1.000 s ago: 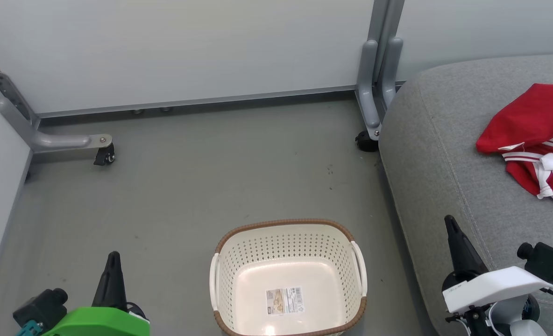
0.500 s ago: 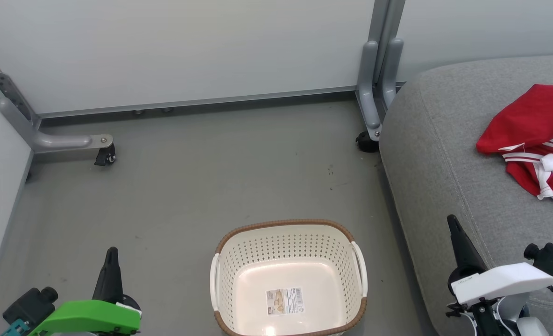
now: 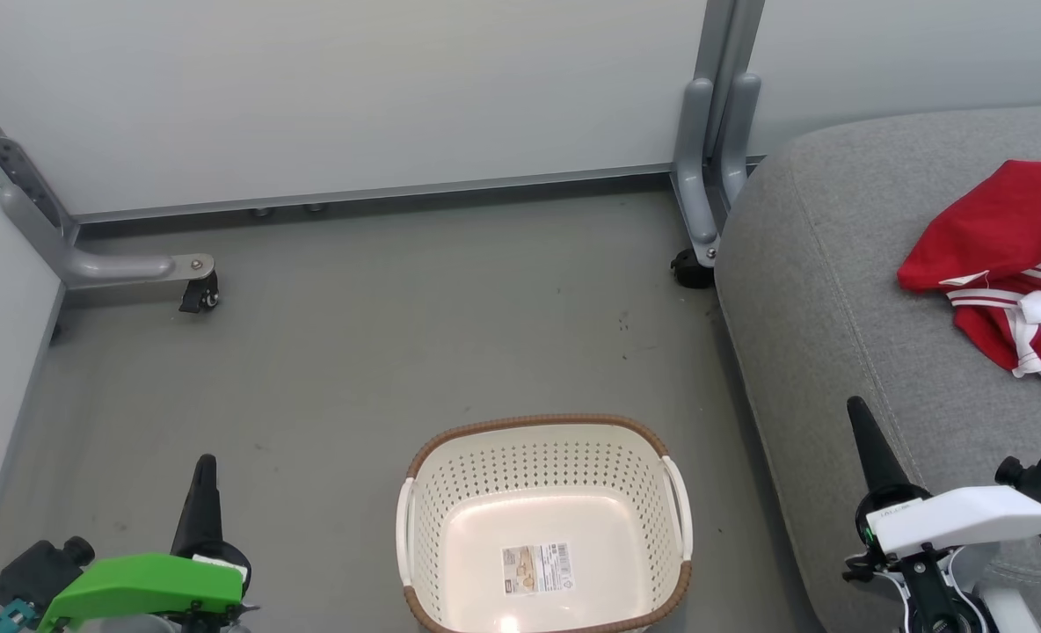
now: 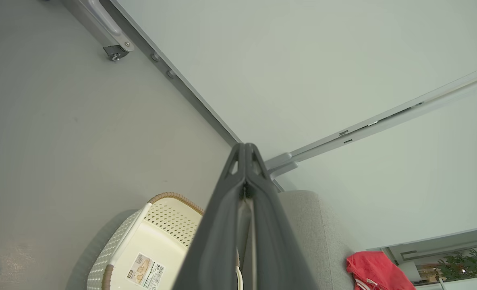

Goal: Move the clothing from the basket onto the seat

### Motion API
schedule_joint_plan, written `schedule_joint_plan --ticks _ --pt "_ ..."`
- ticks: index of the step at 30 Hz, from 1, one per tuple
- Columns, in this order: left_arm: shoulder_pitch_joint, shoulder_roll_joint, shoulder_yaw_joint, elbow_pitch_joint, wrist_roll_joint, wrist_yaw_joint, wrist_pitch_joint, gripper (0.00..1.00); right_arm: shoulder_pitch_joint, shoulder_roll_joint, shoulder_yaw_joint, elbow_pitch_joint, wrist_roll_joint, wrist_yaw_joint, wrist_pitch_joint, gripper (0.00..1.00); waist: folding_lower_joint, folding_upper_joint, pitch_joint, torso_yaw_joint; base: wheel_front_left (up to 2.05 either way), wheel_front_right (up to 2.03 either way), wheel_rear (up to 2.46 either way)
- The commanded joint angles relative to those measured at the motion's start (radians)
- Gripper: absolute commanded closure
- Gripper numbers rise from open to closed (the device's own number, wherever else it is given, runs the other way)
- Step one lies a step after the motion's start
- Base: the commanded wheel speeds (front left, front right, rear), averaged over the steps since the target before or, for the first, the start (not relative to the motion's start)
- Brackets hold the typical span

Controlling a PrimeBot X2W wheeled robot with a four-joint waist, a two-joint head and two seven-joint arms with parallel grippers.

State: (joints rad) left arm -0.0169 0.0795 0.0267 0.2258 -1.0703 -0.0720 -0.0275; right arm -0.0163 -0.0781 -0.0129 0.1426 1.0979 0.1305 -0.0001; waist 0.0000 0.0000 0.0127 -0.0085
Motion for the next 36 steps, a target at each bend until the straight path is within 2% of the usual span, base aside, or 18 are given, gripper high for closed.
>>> schedule_joint_plan --ticks 1,36 --pt "-0.031 0.001 0.007 -0.009 -0.030 -0.010 0.008 1.00 -0.024 -0.007 -0.004 -0.002 0.029 0.001 0.004 1.00 0.0000 0.0000 0.000 0.000 0.00 0.00 0.00" --pt "-0.072 -0.017 0.059 0.010 -0.344 -0.042 0.091 1.00 -0.068 -0.005 -0.038 0.061 0.348 0.000 0.052 1.00 0.0000 0.0000 -0.005 0.005 0.00 0.00 0.00"
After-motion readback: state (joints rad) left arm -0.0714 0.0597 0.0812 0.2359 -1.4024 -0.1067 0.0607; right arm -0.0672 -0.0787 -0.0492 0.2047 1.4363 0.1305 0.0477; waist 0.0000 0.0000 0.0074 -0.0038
